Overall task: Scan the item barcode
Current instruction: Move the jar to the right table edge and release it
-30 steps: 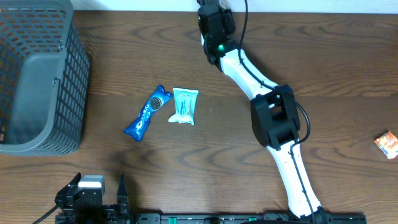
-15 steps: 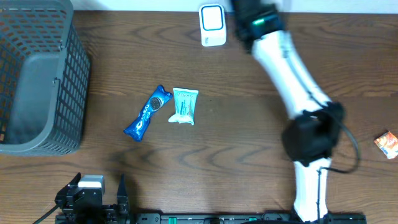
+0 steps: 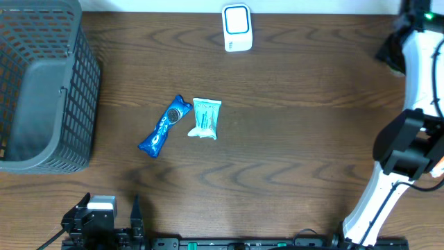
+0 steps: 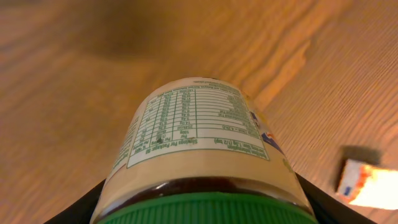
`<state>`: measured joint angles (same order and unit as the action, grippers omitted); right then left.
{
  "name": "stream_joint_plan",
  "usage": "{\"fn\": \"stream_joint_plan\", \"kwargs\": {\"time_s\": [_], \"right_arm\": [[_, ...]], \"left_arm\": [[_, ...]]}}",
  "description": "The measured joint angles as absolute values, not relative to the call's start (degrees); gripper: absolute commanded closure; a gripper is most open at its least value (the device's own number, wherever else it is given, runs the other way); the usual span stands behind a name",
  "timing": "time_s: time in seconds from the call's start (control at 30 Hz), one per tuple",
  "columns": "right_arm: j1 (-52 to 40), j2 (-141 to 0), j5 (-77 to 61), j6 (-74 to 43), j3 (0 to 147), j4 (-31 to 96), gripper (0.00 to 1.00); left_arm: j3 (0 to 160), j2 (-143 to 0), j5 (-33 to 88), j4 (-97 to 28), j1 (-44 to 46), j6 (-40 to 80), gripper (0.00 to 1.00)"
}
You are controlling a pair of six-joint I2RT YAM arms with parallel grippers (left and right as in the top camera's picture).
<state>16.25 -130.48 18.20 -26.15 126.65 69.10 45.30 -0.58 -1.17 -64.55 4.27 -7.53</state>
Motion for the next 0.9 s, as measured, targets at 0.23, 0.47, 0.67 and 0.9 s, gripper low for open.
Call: {"fn": "stream_joint_plan", "kwargs": {"time_s": [0.23, 0.47, 0.67, 0.9], "right_arm": [[24.12, -135.83, 12.43, -27.70, 126.61, 70.28, 0.68], [30.94, -140.09, 11.44, -27.90, 126.58, 71.44, 0.60], [32.56, -141.14, 11.11, -27.59, 126.56, 72.99, 0.01], [33.15, -139.33, 11.11, -23.16, 126.67, 74.56, 0.01]], "left_arm": [[45.30, -0.58, -1.17, -64.55, 4.27, -7.53, 0.02], [45.30, -0.58, -1.17, -64.55, 4.27, -7.53, 0.02], [45.30, -0.58, -1.17, -64.55, 4.27, -7.53, 0.02], [45.30, -0.58, -1.17, -64.58, 4.27, -7.53, 0.02]]}}
